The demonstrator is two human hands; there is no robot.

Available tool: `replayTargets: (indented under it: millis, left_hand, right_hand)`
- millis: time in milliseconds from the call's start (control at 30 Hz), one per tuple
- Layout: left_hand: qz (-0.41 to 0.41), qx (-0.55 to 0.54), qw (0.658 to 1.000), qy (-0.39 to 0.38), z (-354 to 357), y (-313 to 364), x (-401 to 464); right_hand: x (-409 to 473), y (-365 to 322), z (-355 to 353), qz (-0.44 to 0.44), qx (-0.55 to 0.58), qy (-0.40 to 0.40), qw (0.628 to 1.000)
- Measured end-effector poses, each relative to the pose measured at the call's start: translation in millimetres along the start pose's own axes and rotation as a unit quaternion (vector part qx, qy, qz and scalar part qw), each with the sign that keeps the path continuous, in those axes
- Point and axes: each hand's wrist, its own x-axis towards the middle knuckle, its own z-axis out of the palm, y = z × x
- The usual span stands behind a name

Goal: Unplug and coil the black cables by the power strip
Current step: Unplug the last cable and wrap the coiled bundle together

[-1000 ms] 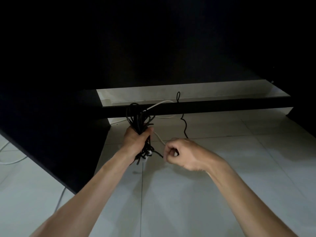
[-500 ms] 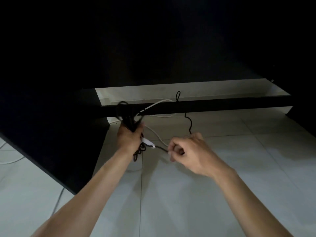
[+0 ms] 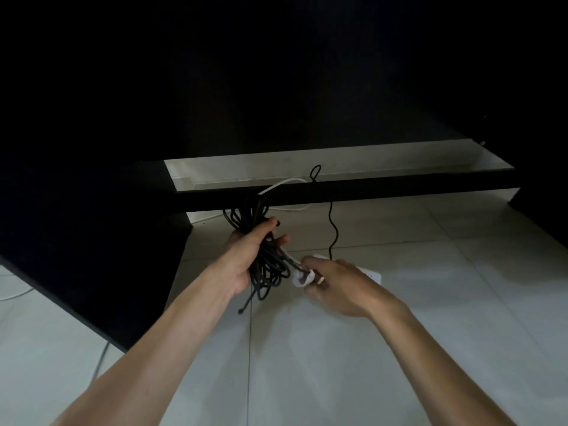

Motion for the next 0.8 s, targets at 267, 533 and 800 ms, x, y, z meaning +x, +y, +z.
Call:
replayTargets:
  millis: [267, 533, 800]
  left_hand:
    - [0.115, 0.078, 0.987, 0.074, 6, -14, -6]
    - [0.129, 0.137, 0.979, 0.081, 16, -22, -11]
    - [0.060, -0.021, 0.992, 0.110, 18, -18, -12]
  right_hand:
    - [-4, -9, -4, -0.016, 0.201, 0.022, 0.979]
    - [1, -14, 8, -0.137, -0.032, 0.258, 0.956]
    - [-6, -20, 8, -0.112, 0.138, 0.164, 0.970]
